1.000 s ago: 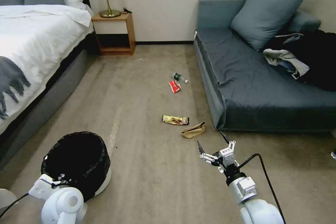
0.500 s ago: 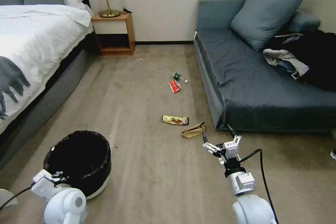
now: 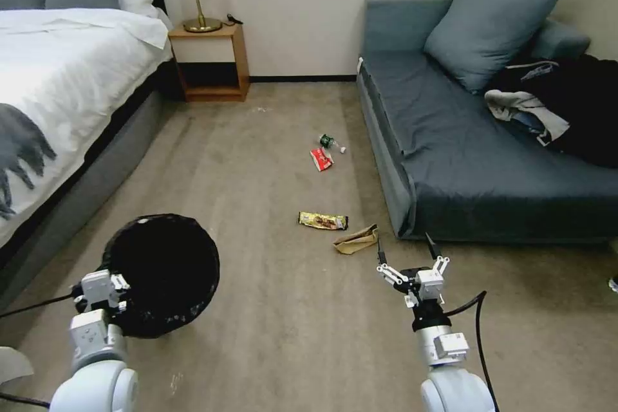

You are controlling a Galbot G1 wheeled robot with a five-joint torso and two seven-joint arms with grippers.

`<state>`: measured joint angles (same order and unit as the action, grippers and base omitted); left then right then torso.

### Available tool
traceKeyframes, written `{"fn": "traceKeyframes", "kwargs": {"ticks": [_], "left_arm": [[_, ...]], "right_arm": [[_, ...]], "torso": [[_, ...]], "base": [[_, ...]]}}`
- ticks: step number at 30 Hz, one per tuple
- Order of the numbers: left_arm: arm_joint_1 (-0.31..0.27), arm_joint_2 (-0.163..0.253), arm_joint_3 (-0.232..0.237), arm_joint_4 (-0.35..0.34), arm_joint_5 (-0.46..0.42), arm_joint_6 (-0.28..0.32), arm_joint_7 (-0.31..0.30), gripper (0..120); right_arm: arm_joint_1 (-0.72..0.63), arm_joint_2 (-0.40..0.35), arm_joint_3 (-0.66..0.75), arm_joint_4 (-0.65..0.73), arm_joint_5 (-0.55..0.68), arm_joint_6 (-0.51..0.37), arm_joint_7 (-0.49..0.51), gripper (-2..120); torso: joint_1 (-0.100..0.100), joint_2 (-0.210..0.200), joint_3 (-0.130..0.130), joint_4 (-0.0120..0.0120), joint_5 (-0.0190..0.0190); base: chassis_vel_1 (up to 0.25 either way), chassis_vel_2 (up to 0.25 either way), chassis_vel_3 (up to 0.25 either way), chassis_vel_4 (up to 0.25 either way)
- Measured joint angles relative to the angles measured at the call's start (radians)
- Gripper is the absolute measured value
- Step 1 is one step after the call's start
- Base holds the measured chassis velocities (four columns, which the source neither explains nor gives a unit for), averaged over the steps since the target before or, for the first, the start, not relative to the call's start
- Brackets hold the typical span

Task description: Pick up the trash bin, then pick up the garbage on the floor and place it into the trash bin.

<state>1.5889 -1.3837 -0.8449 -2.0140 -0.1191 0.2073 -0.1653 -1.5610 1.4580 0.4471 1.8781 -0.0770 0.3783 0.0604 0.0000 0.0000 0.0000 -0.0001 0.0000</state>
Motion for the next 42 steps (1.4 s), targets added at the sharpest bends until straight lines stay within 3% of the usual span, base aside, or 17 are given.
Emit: {"fn": "traceKeyframes", "kwargs": {"ticks": [19, 42], "left_arm": [[0.040, -0.023, 0.007, 0.010, 0.006, -0.033, -0.013, 6], [0.028, -0.022, 0.022, 0.010, 0.004, -0.033, -0.028, 6]], "right_arm": [[0.003, 0.000, -0.003, -0.026, 0.003, 0.022, -0.020, 100], [0.026, -0.006, -0.015, -0.050, 0.009, 0.029, -0.029, 100]], "torso": [[0.000, 0.000, 0.000, 0.0001, 0.0000], [0.000, 0.000, 0.000, -0.0001, 0.0001]], "base": [[-0.030, 0.032, 0.028, -0.035], [-0.287, 0.281, 0.292, -0.283]]}}
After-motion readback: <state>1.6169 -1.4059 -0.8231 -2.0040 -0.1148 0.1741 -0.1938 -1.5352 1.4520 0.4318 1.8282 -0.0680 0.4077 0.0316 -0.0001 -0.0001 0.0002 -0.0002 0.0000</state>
